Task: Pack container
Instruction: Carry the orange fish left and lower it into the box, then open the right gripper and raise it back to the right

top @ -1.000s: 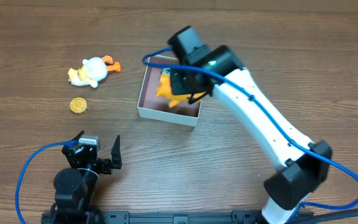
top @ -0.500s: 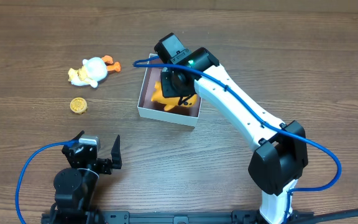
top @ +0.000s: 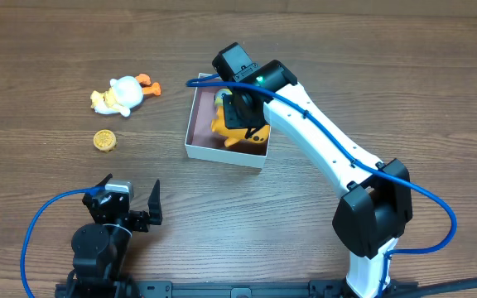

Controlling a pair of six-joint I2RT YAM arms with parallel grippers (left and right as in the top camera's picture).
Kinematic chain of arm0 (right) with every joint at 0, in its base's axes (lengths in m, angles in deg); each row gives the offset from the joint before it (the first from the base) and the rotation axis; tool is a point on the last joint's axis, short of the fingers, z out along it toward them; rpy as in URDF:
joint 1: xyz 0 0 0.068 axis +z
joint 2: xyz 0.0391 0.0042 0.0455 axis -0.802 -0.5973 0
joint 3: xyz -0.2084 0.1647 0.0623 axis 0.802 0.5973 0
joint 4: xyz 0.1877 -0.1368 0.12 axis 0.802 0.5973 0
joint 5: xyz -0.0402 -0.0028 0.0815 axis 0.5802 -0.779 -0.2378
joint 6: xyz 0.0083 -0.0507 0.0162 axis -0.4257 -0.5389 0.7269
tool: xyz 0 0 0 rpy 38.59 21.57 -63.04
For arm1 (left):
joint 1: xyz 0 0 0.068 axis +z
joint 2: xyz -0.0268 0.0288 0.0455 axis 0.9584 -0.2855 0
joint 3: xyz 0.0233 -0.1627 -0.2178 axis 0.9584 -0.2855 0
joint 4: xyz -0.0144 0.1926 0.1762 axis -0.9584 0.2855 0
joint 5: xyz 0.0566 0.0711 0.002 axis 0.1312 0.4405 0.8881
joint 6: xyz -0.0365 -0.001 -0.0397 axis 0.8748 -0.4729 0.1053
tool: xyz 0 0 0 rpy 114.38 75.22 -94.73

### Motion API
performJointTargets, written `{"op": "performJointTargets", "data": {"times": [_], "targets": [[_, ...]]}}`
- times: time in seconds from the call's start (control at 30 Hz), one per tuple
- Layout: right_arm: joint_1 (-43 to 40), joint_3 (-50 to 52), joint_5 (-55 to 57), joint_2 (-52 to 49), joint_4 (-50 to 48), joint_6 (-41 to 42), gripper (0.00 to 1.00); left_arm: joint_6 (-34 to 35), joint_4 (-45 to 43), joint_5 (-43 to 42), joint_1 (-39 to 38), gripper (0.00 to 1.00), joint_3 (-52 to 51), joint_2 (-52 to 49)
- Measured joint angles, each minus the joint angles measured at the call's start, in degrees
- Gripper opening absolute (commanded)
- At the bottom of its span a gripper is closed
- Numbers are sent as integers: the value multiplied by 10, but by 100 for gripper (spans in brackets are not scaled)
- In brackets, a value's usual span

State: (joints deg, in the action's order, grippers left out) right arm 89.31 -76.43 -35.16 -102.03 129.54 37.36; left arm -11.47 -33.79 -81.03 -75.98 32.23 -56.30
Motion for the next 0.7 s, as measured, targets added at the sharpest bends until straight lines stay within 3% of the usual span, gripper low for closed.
{"op": "performJointTargets", "data": {"times": [0.23,0.47,0.7], "targets": [[0,32,0,0,-4,0,4,0,0,0,0,100,0,0],[0,32,0,0,2,0,51,0,0,0,0,100,0,0],[0,32,0,0,2,0,54,0,0,0,0,100,0,0]]}}
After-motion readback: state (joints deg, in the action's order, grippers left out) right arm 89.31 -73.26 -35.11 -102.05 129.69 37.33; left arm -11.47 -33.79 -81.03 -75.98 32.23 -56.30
